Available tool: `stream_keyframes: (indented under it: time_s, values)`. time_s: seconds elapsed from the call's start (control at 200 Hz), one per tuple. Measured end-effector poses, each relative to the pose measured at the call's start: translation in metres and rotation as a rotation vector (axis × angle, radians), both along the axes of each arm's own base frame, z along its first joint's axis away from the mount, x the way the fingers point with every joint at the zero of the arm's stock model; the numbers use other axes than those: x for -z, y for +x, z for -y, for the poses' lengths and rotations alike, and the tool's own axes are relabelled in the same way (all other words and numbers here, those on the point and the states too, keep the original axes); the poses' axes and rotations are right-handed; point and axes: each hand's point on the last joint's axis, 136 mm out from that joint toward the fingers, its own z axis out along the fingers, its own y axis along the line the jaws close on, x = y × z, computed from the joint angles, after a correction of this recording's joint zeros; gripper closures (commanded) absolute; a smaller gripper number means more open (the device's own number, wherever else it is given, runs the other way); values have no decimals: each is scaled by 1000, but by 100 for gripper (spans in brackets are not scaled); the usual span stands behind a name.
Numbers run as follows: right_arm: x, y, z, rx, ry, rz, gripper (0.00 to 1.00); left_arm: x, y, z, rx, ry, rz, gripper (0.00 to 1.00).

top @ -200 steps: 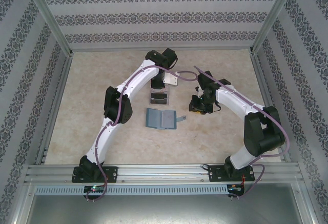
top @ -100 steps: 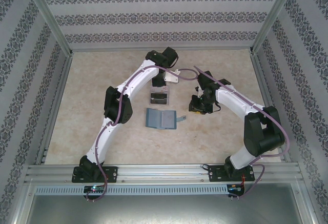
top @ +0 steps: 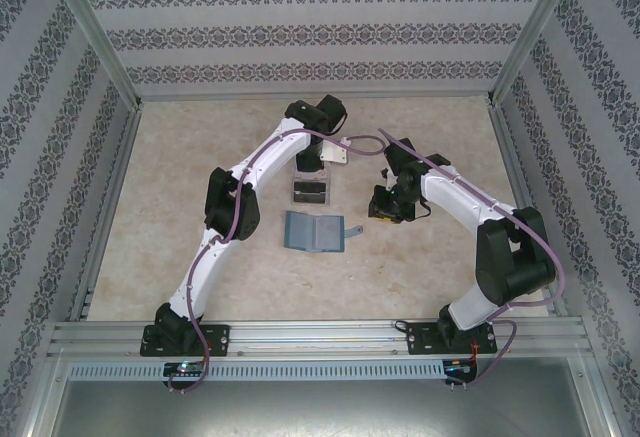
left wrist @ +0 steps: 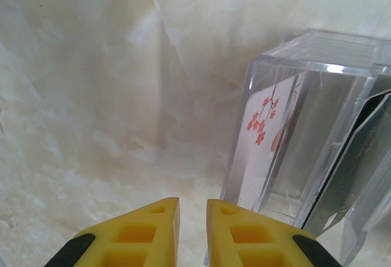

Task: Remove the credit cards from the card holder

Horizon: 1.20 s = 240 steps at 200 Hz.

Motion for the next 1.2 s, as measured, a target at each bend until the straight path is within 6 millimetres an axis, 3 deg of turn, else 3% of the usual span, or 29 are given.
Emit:
stream_keyframes:
  time_s: [0.44, 0.56, 0.839, 1.014, 1.199]
  values:
    - [-2, 0, 0, 0, 2, 6, 74, -9, 13, 2, -117, -44, 74, 85]
    - [-3, 0, -1, 1, 4, 10, 74, -21, 21, 0, -231, -77, 134, 80]
    - [-4, -2, -5, -12, 8, 12, 74, -53, 23, 5, -565, -273, 183, 83]
    - [-4, -1, -6, -13, 10, 16, 74, -70, 13, 10, -737, -450, 126, 100]
    - [-5, -2, -11, -28, 13, 21, 74, -67, 8, 16, -894, -602, 13, 100]
